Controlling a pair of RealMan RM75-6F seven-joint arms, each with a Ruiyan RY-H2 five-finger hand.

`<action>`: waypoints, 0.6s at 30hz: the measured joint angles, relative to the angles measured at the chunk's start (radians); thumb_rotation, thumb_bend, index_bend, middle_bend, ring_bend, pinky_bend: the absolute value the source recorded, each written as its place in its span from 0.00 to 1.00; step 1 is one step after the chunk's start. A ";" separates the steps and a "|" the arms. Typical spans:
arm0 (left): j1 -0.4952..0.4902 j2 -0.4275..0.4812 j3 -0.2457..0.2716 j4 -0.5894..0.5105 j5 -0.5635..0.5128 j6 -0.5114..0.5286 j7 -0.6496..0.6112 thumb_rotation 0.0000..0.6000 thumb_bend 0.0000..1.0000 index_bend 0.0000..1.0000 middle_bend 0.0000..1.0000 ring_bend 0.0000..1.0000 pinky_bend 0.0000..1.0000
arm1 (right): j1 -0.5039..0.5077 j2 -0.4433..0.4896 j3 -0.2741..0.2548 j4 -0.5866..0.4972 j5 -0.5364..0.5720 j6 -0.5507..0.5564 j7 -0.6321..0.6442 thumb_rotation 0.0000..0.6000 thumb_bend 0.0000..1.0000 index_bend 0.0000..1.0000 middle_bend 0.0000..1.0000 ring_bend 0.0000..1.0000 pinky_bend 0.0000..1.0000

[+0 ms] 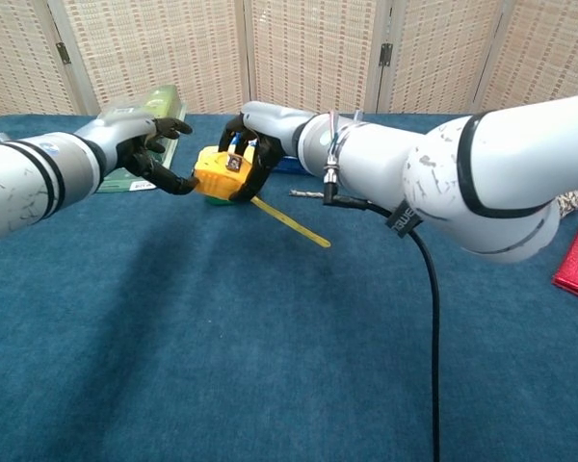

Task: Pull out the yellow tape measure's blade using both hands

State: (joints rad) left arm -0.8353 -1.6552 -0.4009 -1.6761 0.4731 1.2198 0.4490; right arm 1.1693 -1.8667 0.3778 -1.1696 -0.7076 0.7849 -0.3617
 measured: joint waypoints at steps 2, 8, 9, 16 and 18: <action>0.003 0.003 -0.002 0.002 -0.004 0.001 0.000 1.00 0.48 0.00 0.00 0.00 0.00 | 0.000 0.002 -0.001 0.000 0.002 0.000 -0.001 1.00 0.27 0.55 0.48 0.38 0.18; 0.012 0.016 -0.007 0.005 -0.009 -0.002 -0.006 1.00 0.49 0.00 0.00 0.00 0.00 | -0.001 0.007 -0.004 -0.005 0.006 -0.002 -0.003 1.00 0.27 0.55 0.48 0.38 0.18; 0.013 0.017 -0.007 0.005 -0.010 -0.003 -0.006 1.00 0.49 0.00 0.00 0.00 0.00 | -0.001 0.008 -0.004 -0.006 0.007 -0.003 -0.003 1.00 0.27 0.55 0.48 0.38 0.18; 0.022 0.033 -0.012 0.002 -0.021 -0.008 -0.011 1.00 0.56 0.12 0.00 0.00 0.00 | -0.001 0.016 -0.006 -0.015 0.013 0.001 -0.010 1.00 0.27 0.55 0.48 0.38 0.18; 0.024 0.036 -0.014 0.000 -0.024 -0.012 -0.015 1.00 0.57 0.21 0.00 0.00 0.00 | -0.001 0.018 -0.006 -0.017 0.016 0.001 -0.011 1.00 0.27 0.55 0.48 0.38 0.18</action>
State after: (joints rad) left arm -0.8110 -1.6193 -0.4154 -1.6766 0.4494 1.2075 0.4337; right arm 1.1686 -1.8486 0.3722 -1.1867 -0.6917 0.7861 -0.3730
